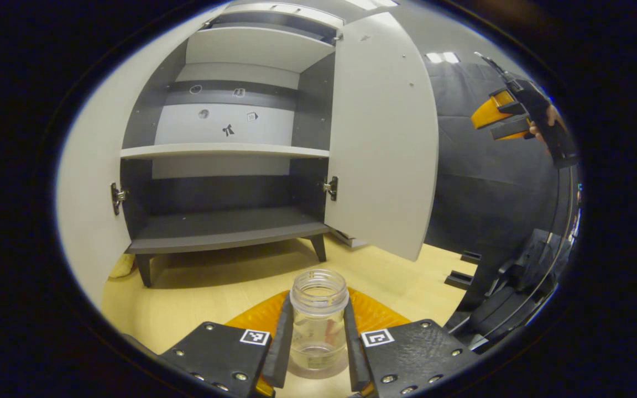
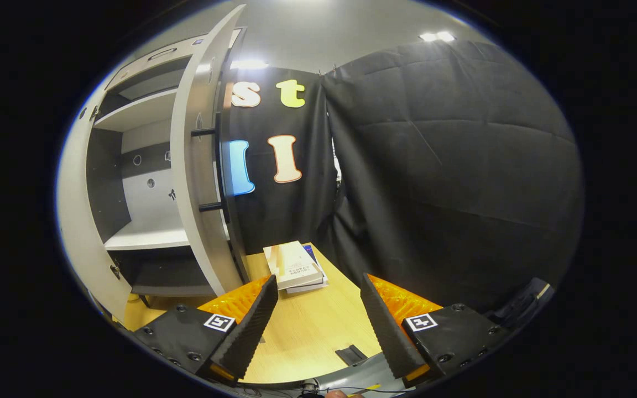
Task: Grasp the bottle in the cabinet with the left hand and place it on the coaster, then close the right door with the right hand and the left door with the left hand.
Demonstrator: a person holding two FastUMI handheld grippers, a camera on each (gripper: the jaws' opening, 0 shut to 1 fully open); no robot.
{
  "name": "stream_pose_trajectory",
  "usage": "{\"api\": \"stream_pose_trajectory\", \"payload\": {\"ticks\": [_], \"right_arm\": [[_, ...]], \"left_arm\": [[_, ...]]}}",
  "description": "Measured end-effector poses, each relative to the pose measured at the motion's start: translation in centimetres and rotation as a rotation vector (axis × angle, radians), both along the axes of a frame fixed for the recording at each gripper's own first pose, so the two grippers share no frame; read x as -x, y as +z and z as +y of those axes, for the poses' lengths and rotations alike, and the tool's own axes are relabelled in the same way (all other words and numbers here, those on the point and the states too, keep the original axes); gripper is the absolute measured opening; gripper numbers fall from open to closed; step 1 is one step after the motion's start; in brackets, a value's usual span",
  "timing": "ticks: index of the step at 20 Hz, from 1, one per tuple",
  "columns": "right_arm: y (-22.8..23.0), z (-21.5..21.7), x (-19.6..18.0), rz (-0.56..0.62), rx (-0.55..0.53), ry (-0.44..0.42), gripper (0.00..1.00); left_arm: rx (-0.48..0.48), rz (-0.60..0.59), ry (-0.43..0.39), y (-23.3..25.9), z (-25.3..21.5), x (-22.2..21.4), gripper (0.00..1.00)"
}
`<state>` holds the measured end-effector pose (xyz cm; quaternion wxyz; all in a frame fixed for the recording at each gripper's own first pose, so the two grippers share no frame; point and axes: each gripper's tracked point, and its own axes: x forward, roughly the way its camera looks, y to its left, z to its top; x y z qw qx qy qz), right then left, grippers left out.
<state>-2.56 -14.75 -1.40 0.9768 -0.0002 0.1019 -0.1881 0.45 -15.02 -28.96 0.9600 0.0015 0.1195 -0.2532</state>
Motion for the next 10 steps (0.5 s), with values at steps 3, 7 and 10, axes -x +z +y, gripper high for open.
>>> {"api": "stream_pose_trajectory", "payload": {"ticks": [3, 7, 10], "right_arm": [[1.3, 0.1, -1.1, -0.017, 0.007, 0.016, 0.96], [1.8, -0.4, -2.7, -0.046, -0.002, 0.036, 0.94], [1.8, -1.5, -4.5, -0.05, -0.028, 0.057, 0.94]], "left_arm": [[-0.025, 0.016, 0.011, 0.1, 0.4, -0.1, 0.64], [0.002, 0.055, 0.071, 1.7, 1.6, 0.0, 0.95], [0.023, 0.059, 0.141, 4.8, 3.3, 1.0, 0.95]]}}
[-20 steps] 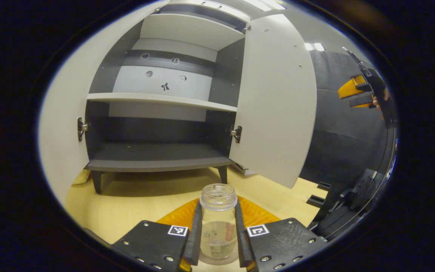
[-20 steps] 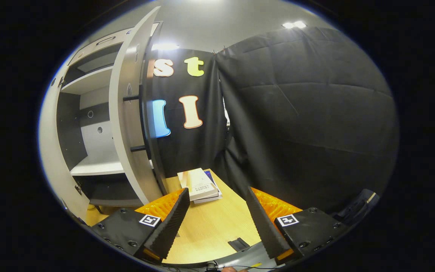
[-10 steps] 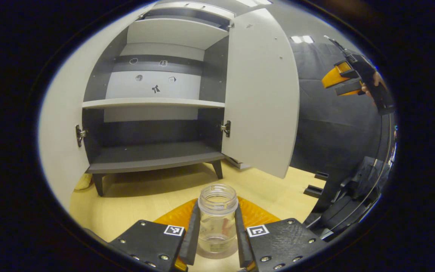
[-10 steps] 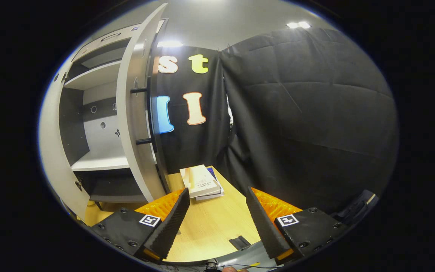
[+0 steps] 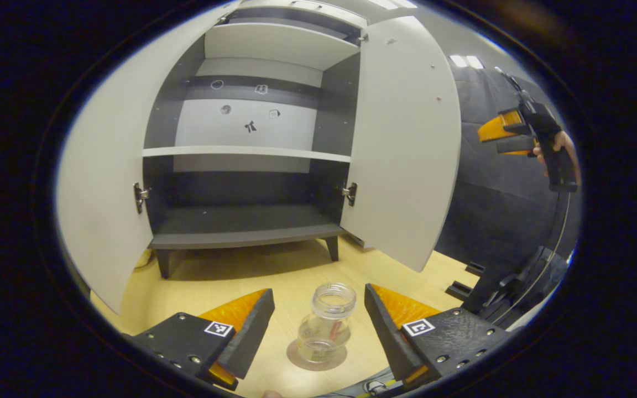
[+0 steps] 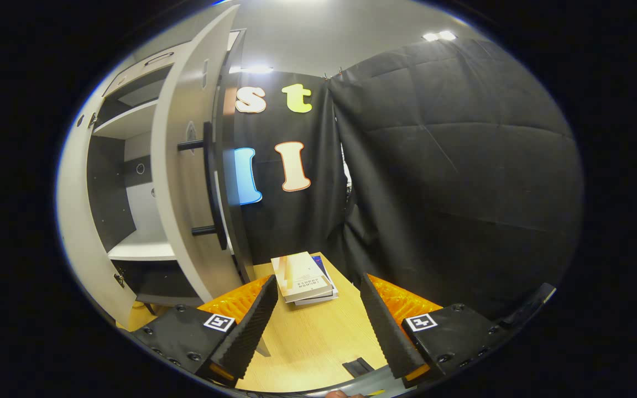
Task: Grasp the bottle in the cabinet with the left hand and place it on the coaster, then close the right door with the right hand and the left door with the left hand.
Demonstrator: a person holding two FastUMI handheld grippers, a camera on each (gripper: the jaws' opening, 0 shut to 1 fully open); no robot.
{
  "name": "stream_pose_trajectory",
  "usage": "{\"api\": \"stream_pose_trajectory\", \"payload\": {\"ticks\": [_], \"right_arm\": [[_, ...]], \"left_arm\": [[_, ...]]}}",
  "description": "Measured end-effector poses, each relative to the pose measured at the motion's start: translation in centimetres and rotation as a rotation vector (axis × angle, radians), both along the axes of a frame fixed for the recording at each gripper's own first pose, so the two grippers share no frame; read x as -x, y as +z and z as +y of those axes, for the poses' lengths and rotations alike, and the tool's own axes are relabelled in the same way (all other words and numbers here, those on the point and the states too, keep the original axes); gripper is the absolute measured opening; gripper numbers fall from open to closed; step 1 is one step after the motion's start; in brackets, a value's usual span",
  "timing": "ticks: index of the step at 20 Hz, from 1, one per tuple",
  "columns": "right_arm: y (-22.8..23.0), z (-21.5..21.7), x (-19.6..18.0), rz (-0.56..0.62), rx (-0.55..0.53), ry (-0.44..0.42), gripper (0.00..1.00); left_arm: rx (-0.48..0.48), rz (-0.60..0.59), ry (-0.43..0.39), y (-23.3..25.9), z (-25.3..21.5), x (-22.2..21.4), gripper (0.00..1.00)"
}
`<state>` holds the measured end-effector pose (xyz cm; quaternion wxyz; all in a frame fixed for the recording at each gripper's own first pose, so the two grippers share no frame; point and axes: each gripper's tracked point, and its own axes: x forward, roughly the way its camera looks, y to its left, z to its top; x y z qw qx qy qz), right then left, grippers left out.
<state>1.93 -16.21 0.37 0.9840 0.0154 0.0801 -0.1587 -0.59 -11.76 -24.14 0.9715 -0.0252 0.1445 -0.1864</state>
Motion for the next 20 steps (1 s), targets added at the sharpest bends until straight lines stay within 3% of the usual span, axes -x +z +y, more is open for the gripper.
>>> {"api": "stream_pose_trajectory", "payload": {"ticks": [9, 12, 16, 20], "right_arm": [[4.4, -2.0, -5.2, -0.105, 0.046, 0.112, 0.94], [5.2, -1.2, -6.1, -0.116, 0.055, 0.171, 0.94], [6.5, 0.1, -7.0, -0.122, 0.051, 0.259, 0.94], [7.9, 0.7, -8.0, -0.133, 0.073, 0.33, 0.96]], "left_arm": [[-0.053, -0.107, 0.205, 13.8, 4.0, 3.1, 0.95], [-0.117, -0.123, 0.331, 17.3, 5.9, 3.2, 0.96], [-0.049, -0.094, 0.409, 20.5, 5.3, 2.8, 0.94], [-0.063, -0.087, 0.522, 23.2, 6.2, 2.5, 0.95]]}}
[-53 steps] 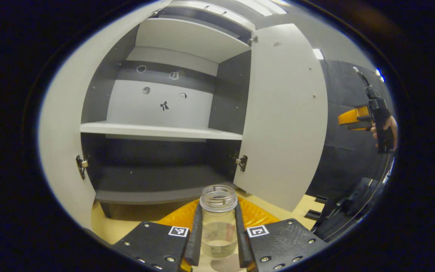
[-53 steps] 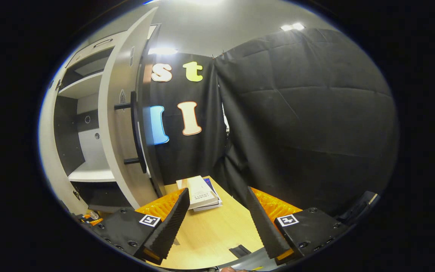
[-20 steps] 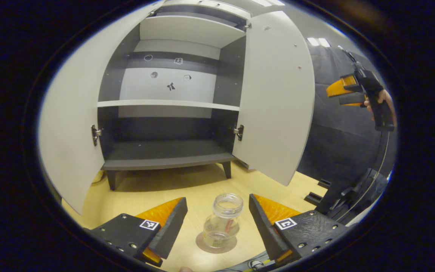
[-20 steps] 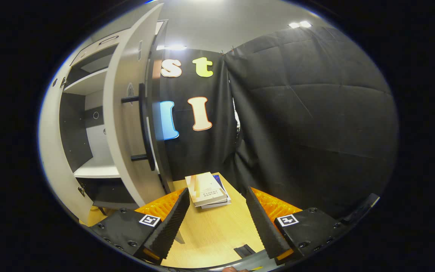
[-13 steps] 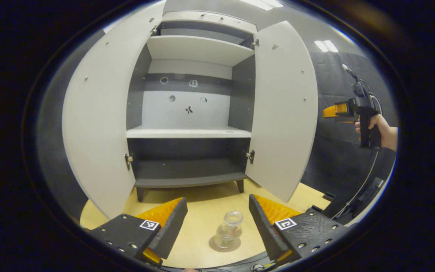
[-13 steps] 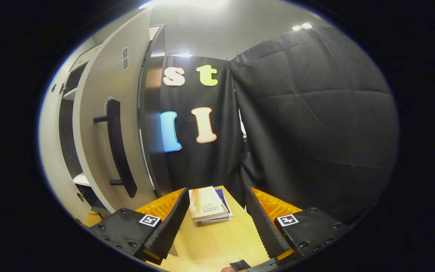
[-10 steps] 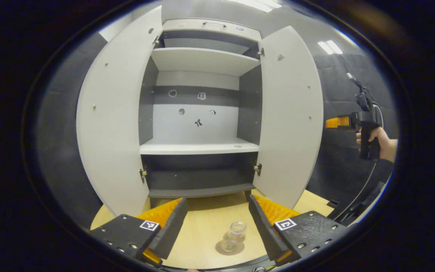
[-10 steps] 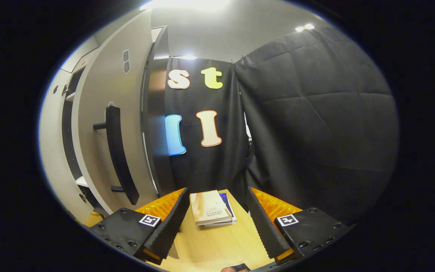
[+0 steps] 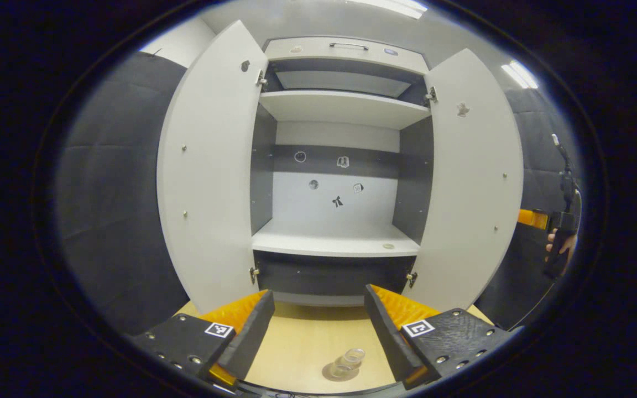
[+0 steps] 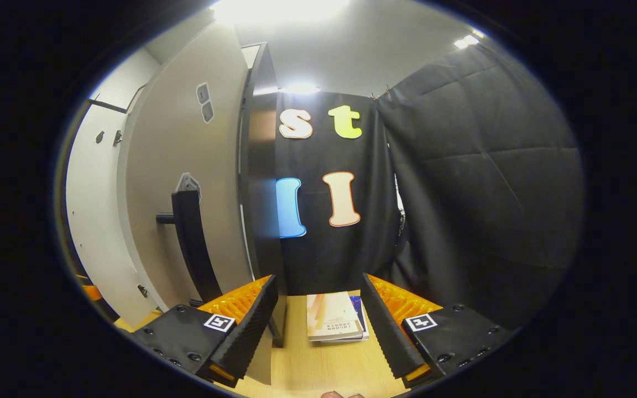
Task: Grasp the bottle in the cabinet with the left hand and place it on the coaster, then close the right door with the right hand and the left door with the left hand.
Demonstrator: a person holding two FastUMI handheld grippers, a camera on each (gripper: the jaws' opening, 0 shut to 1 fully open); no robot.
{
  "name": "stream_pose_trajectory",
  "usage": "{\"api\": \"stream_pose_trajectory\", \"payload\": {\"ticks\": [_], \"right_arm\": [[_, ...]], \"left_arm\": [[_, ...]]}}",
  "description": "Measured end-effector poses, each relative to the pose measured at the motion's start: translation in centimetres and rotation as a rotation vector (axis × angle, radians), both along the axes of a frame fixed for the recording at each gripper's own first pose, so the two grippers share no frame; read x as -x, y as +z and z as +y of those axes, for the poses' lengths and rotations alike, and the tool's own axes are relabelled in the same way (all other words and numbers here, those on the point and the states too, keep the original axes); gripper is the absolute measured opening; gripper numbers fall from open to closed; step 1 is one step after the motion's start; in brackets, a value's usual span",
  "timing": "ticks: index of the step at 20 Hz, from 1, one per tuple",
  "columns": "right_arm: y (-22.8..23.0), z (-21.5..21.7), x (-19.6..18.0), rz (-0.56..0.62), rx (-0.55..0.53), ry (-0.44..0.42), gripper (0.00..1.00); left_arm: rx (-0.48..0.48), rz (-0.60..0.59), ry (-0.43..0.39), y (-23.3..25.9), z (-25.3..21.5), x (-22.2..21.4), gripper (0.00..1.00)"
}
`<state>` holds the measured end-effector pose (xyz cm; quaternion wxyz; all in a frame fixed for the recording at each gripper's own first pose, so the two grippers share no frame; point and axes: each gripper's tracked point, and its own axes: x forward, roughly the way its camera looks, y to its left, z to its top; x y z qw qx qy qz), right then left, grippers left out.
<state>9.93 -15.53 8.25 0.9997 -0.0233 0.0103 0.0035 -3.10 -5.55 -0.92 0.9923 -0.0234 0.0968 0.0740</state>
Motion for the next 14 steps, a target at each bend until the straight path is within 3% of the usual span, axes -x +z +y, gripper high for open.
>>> {"api": "stream_pose_trajectory", "payload": {"ticks": [4, 10, 14], "right_arm": [[1.5, 0.6, -0.8, -0.02, -0.01, 0.074, 0.96], [2.2, 1.4, -2.0, -0.014, -0.011, 0.172, 0.96], [2.7, 2.7, -2.2, -0.012, -0.013, 0.208, 0.94]], "left_arm": [[0.013, 0.001, 0.047, 1.7, 0.3, 0.1, 0.95], [-0.141, -0.024, 0.156, 5.5, 2.8, 1.0, 0.94], [-0.082, -0.059, 0.135, 5.1, 2.4, 1.0, 0.95]]}}
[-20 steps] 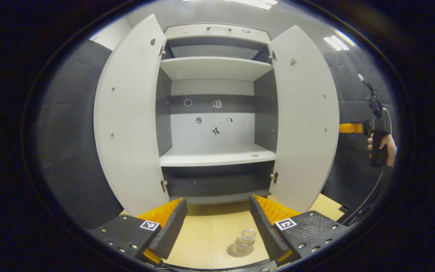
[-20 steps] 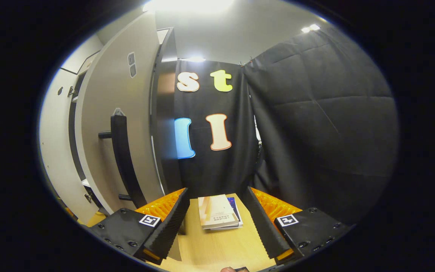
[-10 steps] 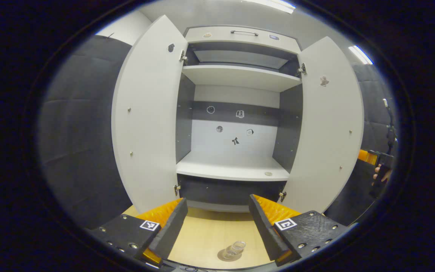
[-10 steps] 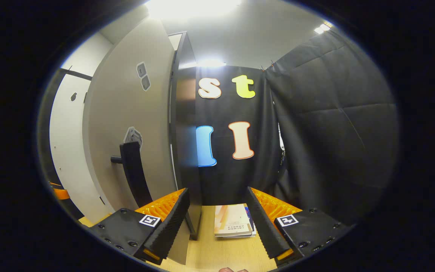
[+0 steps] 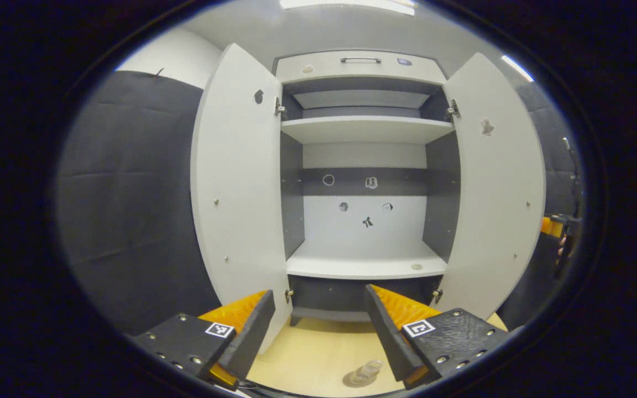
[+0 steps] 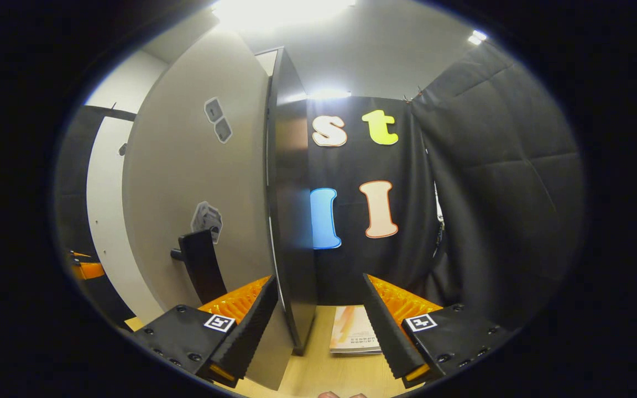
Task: Grasp the bottle in the cabinet with the left hand and place it on the coaster, then close the right door with the right hand and the left door with the left hand.
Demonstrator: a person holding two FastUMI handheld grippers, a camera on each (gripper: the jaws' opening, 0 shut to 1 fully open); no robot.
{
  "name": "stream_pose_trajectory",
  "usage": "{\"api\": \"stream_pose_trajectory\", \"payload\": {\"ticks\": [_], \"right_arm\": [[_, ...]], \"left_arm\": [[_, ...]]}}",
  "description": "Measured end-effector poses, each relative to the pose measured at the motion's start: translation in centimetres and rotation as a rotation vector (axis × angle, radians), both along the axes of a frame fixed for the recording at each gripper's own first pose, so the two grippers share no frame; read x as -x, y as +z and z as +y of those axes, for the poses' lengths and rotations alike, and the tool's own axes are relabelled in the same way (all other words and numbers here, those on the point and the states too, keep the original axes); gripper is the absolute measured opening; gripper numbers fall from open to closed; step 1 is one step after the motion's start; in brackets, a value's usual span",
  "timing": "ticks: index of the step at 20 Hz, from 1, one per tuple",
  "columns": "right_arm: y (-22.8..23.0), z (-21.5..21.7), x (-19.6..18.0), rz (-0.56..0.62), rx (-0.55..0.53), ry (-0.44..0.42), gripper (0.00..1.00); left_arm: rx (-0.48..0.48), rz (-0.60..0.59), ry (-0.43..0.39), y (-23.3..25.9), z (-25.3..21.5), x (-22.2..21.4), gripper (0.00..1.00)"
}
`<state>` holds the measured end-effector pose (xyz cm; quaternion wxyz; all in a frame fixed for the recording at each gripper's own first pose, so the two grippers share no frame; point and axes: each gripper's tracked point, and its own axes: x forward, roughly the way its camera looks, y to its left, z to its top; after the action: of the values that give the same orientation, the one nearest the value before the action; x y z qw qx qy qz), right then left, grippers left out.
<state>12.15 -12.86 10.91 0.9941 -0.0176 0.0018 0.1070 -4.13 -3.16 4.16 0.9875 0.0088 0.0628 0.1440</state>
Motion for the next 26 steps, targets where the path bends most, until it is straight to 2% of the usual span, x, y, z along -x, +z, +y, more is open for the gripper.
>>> {"api": "stream_pose_trajectory", "payload": {"ticks": [3, 9, 12, 13, 14, 15, 16, 17, 18, 19, 21, 26], "right_arm": [[0.1, 0.9, 0.4, 0.008, 0.007, 0.008, 0.96], [0.3, 1.4, 1.0, 0.0, 0.059, -0.056, 0.95], [-0.1, 2.2, 1.5, 0.01, 0.04, -0.082, 0.95], [-0.1, 2.6, 1.6, 0.008, 0.042, -0.085, 0.92], [0.0, 3.1, 1.7, 0.005, 0.045, -0.087, 0.95], [-0.1, 3.7, 1.7, 0.007, 0.044, -0.086, 0.92], [-0.3, 4.4, 1.8, 0.008, 0.042, -0.081, 0.95], [-0.3, 5.2, 1.9, 0.008, 0.038, -0.077, 0.92], [-0.4, 5.9, 2.0, 0.004, 0.037, -0.072, 0.95], [-0.4, 6.8, 1.9, 0.001, 0.039, -0.067, 0.92], [-0.5, 8.4, 1.9, -0.009, 0.044, -0.066, 0.92], [-1.1, 12.8, 1.1, 0.002, 0.03, -0.04, 0.95]], "left_arm": [[-0.011, 0.005, -0.007, -1.2, 0.4, 0.0, 0.94], [-0.009, 0.026, -0.049, -1.8, 1.2, -0.7, 0.94], [0.011, 0.008, -0.073, -1.2, 2.2, -1.3, 0.94], [0.012, 0.003, -0.073, -1.0, 2.8, -1.4, 0.94], [0.015, 0.002, -0.07, -1.1, 3.4, -1.4, 0.94], [0.019, 0.004, -0.066, -1.2, 4.0, -1.4, 0.94], [0.024, 0.006, -0.063, -1.3, 4.6, -1.4, 0.94], [0.027, 0.008, -0.061, -1.4, 5.1, -1.3, 0.94], [0.024, 0.01, -0.06, -1.5, 5.7, -1.1, 0.94], [0.011, 0.014, -0.056, -1.7, 6.3, -1.0, 0.94], [-0.013, 0.025, -0.051, -2.0, 7.5, -0.9, 0.94], [0.035, 0.004, -0.094, -2.4, 8.5, -0.1, 0.94]]}}
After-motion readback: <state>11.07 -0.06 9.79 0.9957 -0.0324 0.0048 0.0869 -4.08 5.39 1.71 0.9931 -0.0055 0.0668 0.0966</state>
